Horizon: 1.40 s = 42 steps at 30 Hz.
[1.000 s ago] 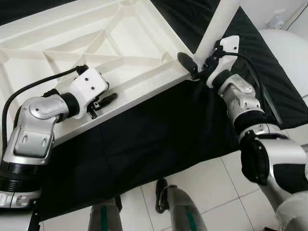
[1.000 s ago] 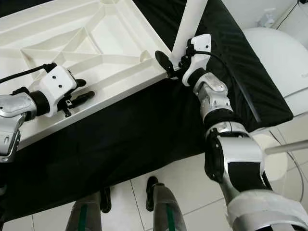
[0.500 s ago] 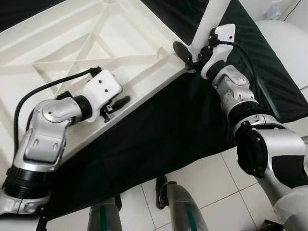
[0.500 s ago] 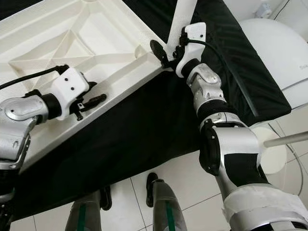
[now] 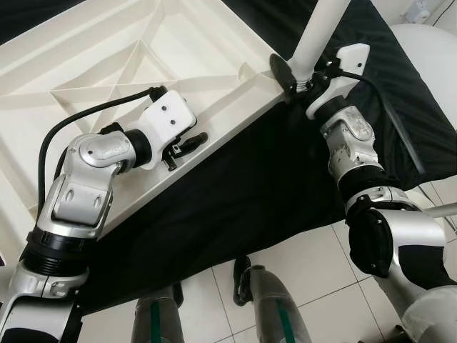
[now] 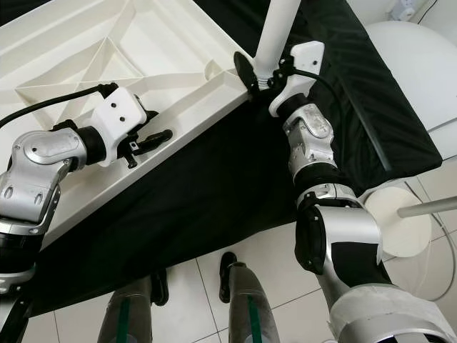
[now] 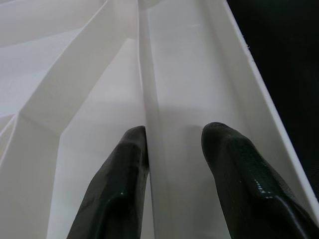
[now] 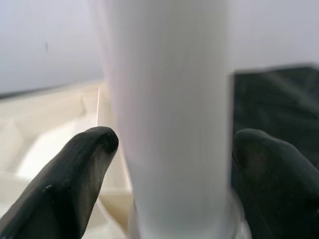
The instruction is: Building children table
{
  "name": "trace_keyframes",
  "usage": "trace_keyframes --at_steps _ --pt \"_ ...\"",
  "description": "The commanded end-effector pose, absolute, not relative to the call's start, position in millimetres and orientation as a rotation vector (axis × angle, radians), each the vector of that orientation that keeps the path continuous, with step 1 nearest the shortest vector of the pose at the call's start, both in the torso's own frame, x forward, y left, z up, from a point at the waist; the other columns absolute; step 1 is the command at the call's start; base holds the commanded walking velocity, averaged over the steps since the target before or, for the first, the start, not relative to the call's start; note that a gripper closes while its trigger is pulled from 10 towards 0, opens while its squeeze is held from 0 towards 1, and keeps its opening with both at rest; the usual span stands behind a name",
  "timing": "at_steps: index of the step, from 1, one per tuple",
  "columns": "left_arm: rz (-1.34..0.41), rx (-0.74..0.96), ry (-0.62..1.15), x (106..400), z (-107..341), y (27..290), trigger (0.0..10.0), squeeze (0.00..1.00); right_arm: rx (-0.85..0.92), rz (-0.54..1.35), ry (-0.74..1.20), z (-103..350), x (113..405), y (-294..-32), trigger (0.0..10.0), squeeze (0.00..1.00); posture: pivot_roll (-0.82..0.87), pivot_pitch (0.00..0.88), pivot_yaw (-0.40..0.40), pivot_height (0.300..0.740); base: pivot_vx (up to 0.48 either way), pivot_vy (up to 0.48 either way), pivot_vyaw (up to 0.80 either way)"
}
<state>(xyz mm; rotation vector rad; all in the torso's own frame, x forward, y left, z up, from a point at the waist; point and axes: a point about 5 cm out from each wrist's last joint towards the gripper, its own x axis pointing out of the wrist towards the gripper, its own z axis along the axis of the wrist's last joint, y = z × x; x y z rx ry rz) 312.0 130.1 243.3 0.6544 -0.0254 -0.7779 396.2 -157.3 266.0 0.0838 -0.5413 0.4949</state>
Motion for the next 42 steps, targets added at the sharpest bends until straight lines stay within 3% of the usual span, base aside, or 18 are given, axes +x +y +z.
trace_keyframes --at_steps 1,16,19,31,32,33,34,35,42 --pt "-0.681 0.619 0.074 319.4 222.2 135.5 10.0 0.00 0.113 0.467 -0.567 263.9 393.0 -163.7 10.0 0.00 0.04 0.360 -0.018 0.740 0.000 0.000 0.00" --pt "-0.486 0.566 0.147 338.7 225.8 153.1 10.0 0.00 0.153 0.389 -0.698 282.5 377.8 -176.8 10.0 0.00 0.05 0.353 -0.015 0.740 0.000 0.000 0.00" --pt "-0.371 0.490 0.190 347.6 228.5 163.3 10.0 0.00 0.174 0.409 -0.709 276.3 362.0 -170.0 10.0 0.00 0.06 0.352 -0.019 0.740 0.000 0.000 0.00" --pt "-0.293 0.456 0.234 351.7 225.1 169.2 10.0 0.00 0.211 0.457 -0.659 257.7 328.5 -155.7 10.0 0.00 0.04 0.349 -0.031 0.740 0.000 0.000 0.00" --pt "-0.290 0.443 0.239 352.3 225.1 168.7 6.2 0.00 0.228 0.458 -0.642 254.9 321.7 -153.0 10.0 0.00 0.04 0.348 -0.034 0.740 0.000 0.000 0.00" --pt "-0.287 0.432 0.243 353.2 224.8 168.5 3.0 0.00 0.235 0.466 -0.622 250.6 312.9 -149.3 10.0 0.00 0.03 0.344 -0.035 0.740 0.000 0.000 0.00" --pt "-0.287 0.432 0.243 353.2 224.8 168.5 3.0 0.00 0.235 0.466 -0.622 250.6 312.9 -149.3 10.0 0.00 0.03 0.344 -0.035 0.740 0.000 0.000 0.00" --pt "-0.275 0.417 0.244 354.8 225.1 168.6 0.0 0.00 0.248 0.472 -0.595 245.7 303.5 -146.2 10.0 0.00 0.03 0.342 -0.036 0.740 0.000 0.000 0.00" --pt "-0.224 0.381 0.245 362.8 226.2 168.8 0.0 0.00 0.312 0.533 -0.473 221.6 267.2 -123.5 10.0 0.00 0.01 0.327 -0.036 0.740 0.000 0.000 0.00"
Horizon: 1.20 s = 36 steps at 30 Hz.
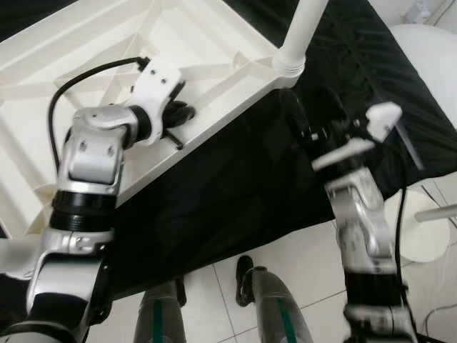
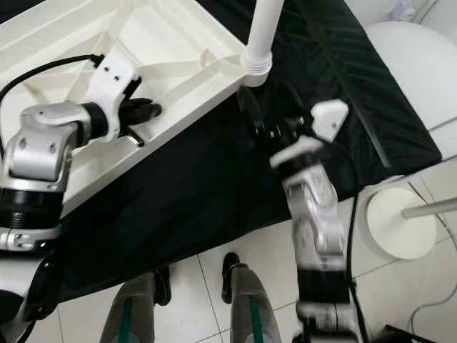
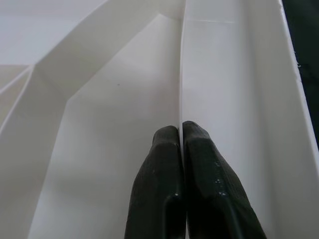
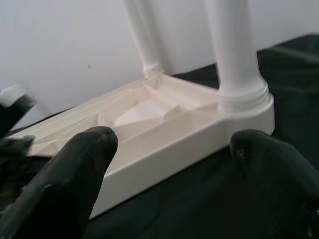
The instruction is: Building children table
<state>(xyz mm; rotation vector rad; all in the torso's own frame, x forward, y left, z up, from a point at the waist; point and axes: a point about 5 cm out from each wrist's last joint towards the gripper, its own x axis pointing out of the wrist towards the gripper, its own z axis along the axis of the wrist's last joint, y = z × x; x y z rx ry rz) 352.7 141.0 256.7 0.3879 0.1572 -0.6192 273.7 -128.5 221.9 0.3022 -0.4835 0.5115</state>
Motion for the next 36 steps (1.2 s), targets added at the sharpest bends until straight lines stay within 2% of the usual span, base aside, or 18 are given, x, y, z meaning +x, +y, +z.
trace_keyframes --at_steps 1,2,6,8,15,24,32,36 --pt "-0.224 0.381 0.245 362.8 226.2 168.8 0.0 0.00 0.312 0.533 -0.473 221.6 267.2 -123.5 10.0 0.00 0.01 0.327 -0.036 0.740 0.000 0.000 0.00" --pt "-0.203 0.391 0.248 365.6 225.2 168.5 0.0 0.00 0.328 0.555 -0.446 216.2 258.5 -114.6 10.0 0.00 0.01 0.325 -0.036 0.740 0.000 0.000 0.00" --pt "-0.176 0.399 0.250 368.9 223.9 168.3 0.0 0.00 0.348 0.574 -0.424 212.2 251.5 -106.3 10.0 0.00 0.01 0.321 -0.038 0.740 0.000 0.000 0.00" --pt "-0.098 0.388 0.246 378.8 223.5 164.7 0.0 0.00 0.395 0.591 -0.383 209.2 238.6 -91.0 10.0 0.00 0.00 0.316 -0.039 0.740 0.000 0.000 0.00" --pt "-0.055 0.367 0.225 384.9 229.1 156.1 0.0 0.00 0.404 0.580 -0.362 211.5 232.9 -88.4 10.0 0.00 -0.01 0.315 -0.037 0.740 0.000 0.000 0.00" --pt "-0.069 0.345 0.214 378.5 236.0 136.0 0.0 0.00 0.391 0.559 -0.346 212.4 229.1 -89.5 10.0 0.00 -0.01 0.322 -0.028 0.740 0.000 0.000 0.00" --pt "0.056 0.258 0.209 369.2 234.5 136.2 0.0 0.00 0.393 0.547 -0.334 213.2 229.1 -88.7 10.0 0.00 0.00 0.320 -0.032 0.740 0.000 0.000 0.00" --pt "0.119 0.241 0.189 368.6 240.4 144.5 0.0 0.00 0.394 0.548 -0.333 213.6 229.7 -88.0 10.0 0.00 0.00 0.319 -0.034 0.740 0.000 0.000 0.00"
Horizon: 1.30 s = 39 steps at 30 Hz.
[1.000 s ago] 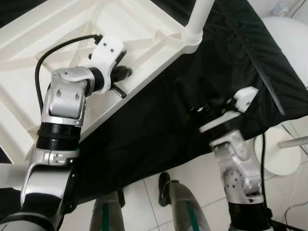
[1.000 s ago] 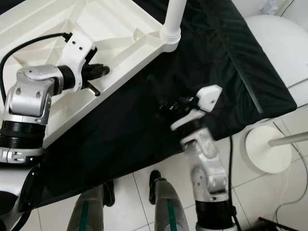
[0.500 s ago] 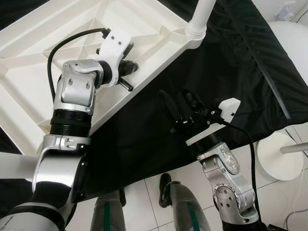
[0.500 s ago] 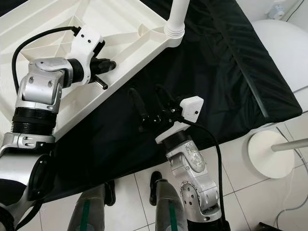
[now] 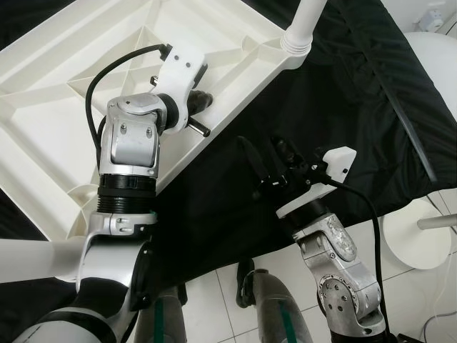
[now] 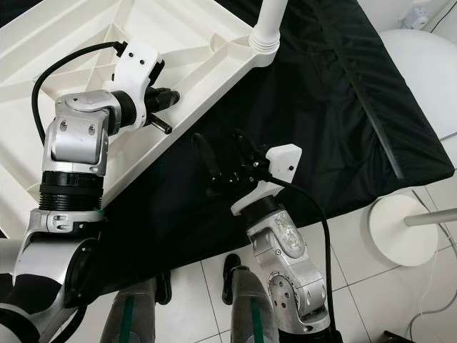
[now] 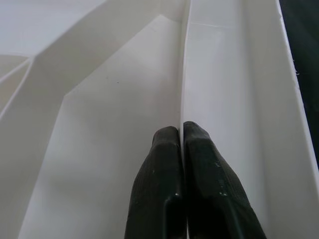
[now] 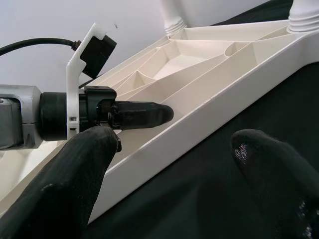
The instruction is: Building children table
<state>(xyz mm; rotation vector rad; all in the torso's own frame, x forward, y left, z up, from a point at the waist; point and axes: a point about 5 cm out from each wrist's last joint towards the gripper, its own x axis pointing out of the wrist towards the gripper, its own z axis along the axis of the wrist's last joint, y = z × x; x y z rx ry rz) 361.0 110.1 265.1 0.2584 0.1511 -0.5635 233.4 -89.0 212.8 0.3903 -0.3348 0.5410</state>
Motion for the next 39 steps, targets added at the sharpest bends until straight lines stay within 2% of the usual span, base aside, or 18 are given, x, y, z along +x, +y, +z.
trace_keyframes --at_steps 1,4,9,10,12,13,16,17,19,20,22,25,26,27,28,34,35,39 --pt "0.147 0.244 0.177 368.9 244.0 150.4 0.0 0.00 0.393 0.547 -0.333 213.7 230.3 -88.3 10.0 0.00 0.00 0.318 -0.035 0.740 0.000 0.000 0.00" --pt "0.257 0.260 0.162 367.9 248.4 172.0 0.0 0.00 0.385 0.544 -0.335 214.2 232.3 -89.8 10.0 0.00 -0.01 0.310 -0.037 0.740 0.000 0.000 0.00" --pt "0.330 0.263 0.170 364.6 244.9 184.7 0.0 0.00 0.382 0.539 -0.341 215.7 234.3 -90.5 10.0 0.00 -0.01 0.304 -0.040 0.740 0.000 0.000 0.00" --pt "0.324 0.270 0.179 364.6 242.3 184.1 2.5 0.00 0.380 0.538 -0.343 216.1 234.8 -90.8 10.0 0.00 -0.01 0.303 -0.041 0.740 0.000 0.000 0.00" --pt "0.307 0.274 0.186 365.2 240.3 181.9 2.5 0.00 0.380 0.537 -0.344 216.2 235.5 -90.8 10.0 0.00 -0.01 0.301 -0.043 0.740 0.000 0.000 0.00" --pt "0.259 0.283 0.190 366.9 238.3 173.6 10.0 0.00 0.378 0.537 -0.345 216.4 236.2 -91.0 10.0 0.00 -0.01 0.298 -0.045 0.740 0.000 0.000 0.00" --pt "0.186 0.272 0.178 368.5 237.7 162.4 10.0 0.00 0.374 0.538 -0.346 216.7 236.8 -91.1 10.0 0.00 -0.01 0.298 -0.045 0.740 0.000 0.000 0.00" --pt "0.111 0.263 0.150 369.8 240.2 150.3 10.0 0.28 0.371 0.538 -0.347 217.0 237.5 -91.2 10.0 0.00 -0.01 0.298 -0.045 0.740 0.000 0.000 0.00" --pt "0.111 0.263 0.150 369.8 240.2 150.3 10.0 0.28 0.371 0.538 -0.347 217.0 237.5 -91.2 10.0 0.00 -0.01 0.298 -0.045 0.740 0.000 0.000 0.00" --pt "0.025 0.245 0.113 370.1 244.4 138.5 10.0 1.00 0.369 0.538 -0.349 217.3 238.1 -91.6 10.0 0.00 -0.01 0.296 -0.043 0.740 0.000 0.000 0.00" --pt "-0.148 0.223 0.016 367.9 258.5 122.2 10.0 1.00 0.360 0.536 -0.350 216.9 239.5 -92.5 10.0 0.00 -0.01 0.295 -0.037 0.740 0.000 0.000 0.00" --pt "-0.194 0.227 -0.013 366.6 262.9 119.0 10.0 1.00 0.358 0.535 -0.350 216.7 239.9 -92.8 10.0 0.00 -0.01 0.295 -0.037 0.740 0.000 0.000 0.00" --pt "-0.275 0.245 -0.051 363.0 268.7 114.3 10.0 0.32 0.355 0.533 -0.350 216.3 240.7 -93.7 10.0 0.00 -0.01 0.294 -0.036 0.740 0.000 0.000 0.00" --pt "-0.275 0.245 -0.051 363.0 268.7 114.3 10.0 0.32 0.355 0.533 -0.350 216.3 240.7 -93.7 10.0 0.00 -0.01 0.294 -0.036 0.740 0.000 0.000 0.00" --pt "-0.337 0.253 -0.072 359.6 272.8 111.8 10.0 0.00 0.352 0.533 -0.351 216.0 241.2 -94.6 10.0 0.00 -0.01 0.294 -0.036 0.740 0.000 0.000 0.00" --pt "-0.464 0.248 -0.107 351.5 279.1 106.7 10.0 0.00 0.348 0.532 -0.350 215.4 242.4 -96.0 10.0 0.00 0.00 0.293 -0.037 0.740 0.000 0.000 0.00" --pt "-0.532 0.195 -0.141 345.2 284.4 103.2 10.0 0.00 0.346 0.534 -0.350 214.4 244.4 -96.1 10.0 0.00 0.00 0.289 -0.038 0.740 0.000 0.000 0.00" --pt "-0.568 0.174 -0.165 341.7 286.7 101.3 10.0 0.00 0.344 0.534 -0.350 213.9 245.8 -96.4 10.0 0.00 0.00 0.285 -0.039 0.740 0.000 0.000 0.00"
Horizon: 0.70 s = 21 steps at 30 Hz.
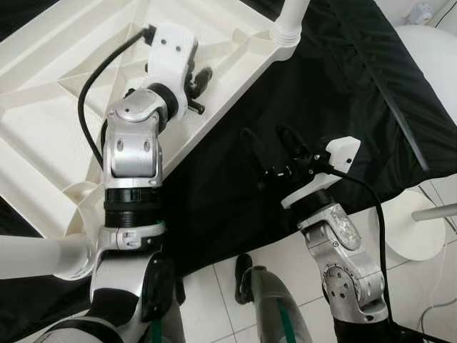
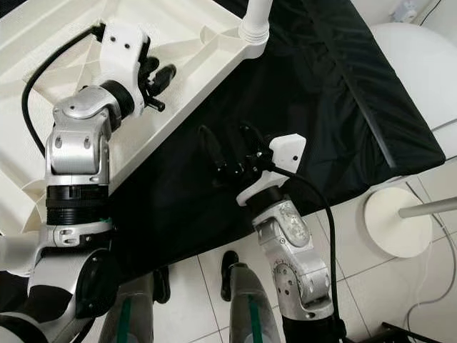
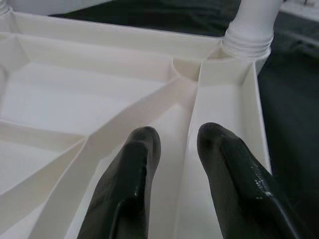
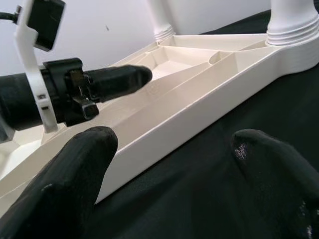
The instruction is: Building children table
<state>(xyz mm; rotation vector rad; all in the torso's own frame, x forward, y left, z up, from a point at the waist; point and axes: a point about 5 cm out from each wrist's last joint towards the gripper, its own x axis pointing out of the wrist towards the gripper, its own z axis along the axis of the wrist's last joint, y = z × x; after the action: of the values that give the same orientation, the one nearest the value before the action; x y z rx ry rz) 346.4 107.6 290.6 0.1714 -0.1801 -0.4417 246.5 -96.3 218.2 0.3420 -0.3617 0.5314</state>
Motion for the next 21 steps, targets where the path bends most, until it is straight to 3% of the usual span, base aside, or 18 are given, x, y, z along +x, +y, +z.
trace_keyframes --at_steps 1,7,13,21 --pt "-0.603 0.150 -0.196 336.7 290.0 99.8 10.0 0.00 0.339 0.529 -0.351 213.3 248.0 -97.6 10.0 0.00 0.00 0.284 -0.040 0.740 0.000 0.000 0.00" --pt "-0.573 0.096 -0.261 327.2 287.7 98.9 10.0 0.00 0.291 0.471 -0.347 209.4 260.4 -108.5 10.0 0.00 0.01 0.267 -0.041 0.740 0.000 0.000 0.00" --pt "-0.367 0.043 -0.221 320.8 252.9 96.4 10.0 0.00 0.188 0.330 -0.352 210.7 285.6 -128.4 10.0 0.00 0.02 0.223 -0.036 0.740 0.000 0.000 0.00" --pt "-0.245 0.026 -0.304 316.7 257.5 105.6 10.0 0.00 0.164 0.246 -0.327 208.3 298.9 -136.6 10.0 0.00 0.03 0.194 -0.037 0.740 0.000 0.000 0.00"
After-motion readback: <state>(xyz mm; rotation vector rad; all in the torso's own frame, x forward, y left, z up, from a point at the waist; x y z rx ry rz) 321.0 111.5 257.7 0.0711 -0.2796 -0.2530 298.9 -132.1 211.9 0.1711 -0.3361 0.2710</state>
